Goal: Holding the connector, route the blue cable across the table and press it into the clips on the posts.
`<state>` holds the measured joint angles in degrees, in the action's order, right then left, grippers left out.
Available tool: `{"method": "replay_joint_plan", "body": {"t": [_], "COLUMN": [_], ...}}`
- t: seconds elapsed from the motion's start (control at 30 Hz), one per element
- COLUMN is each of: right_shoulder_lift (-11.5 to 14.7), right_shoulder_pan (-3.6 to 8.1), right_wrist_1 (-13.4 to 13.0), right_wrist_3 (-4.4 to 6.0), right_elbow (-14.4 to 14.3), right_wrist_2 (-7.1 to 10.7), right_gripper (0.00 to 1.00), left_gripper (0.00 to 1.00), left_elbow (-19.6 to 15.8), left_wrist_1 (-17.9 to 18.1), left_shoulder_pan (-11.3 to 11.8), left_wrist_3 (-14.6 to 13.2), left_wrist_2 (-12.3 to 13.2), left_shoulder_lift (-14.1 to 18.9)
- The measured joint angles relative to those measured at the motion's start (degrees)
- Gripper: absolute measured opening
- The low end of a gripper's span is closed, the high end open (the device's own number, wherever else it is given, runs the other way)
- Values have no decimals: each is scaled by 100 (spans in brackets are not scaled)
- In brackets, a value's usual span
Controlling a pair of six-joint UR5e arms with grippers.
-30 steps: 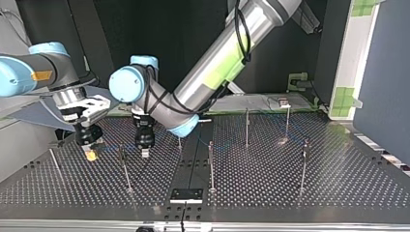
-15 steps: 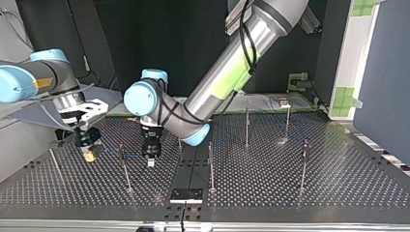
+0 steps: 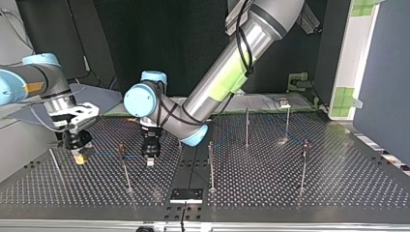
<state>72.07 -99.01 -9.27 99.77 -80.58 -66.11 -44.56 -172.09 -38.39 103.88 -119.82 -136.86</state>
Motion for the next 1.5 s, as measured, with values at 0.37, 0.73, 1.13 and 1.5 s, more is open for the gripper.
{"method": "replay_joint_plan", "body": {"t": [0.37,0.73,1.13,1.5], "right_shoulder_lift": [-3,-3,-3,-3], "right_shoulder_pan": [111,122,122,83], "right_wrist_1": [-5,4,23,49], "right_wrist_3": [-15,-34,-35,-35], "right_elbow": [10,10,10,8], "right_wrist_2": [54,79,83,88], "right_gripper": [0,0,0,0], "left_gripper": [100,100,100,100], "left_elbow": [-1,0,-233,-740], "left_wrist_1": [-244,-514,-870,-547], "left_shoulder_pan": [-118,-199,-315,-382], "left_wrist_3": [16,131,366,389], "left_wrist_2": [-26,-53,-30,229], "left_shoulder_lift": [-2,9,237,743]}}
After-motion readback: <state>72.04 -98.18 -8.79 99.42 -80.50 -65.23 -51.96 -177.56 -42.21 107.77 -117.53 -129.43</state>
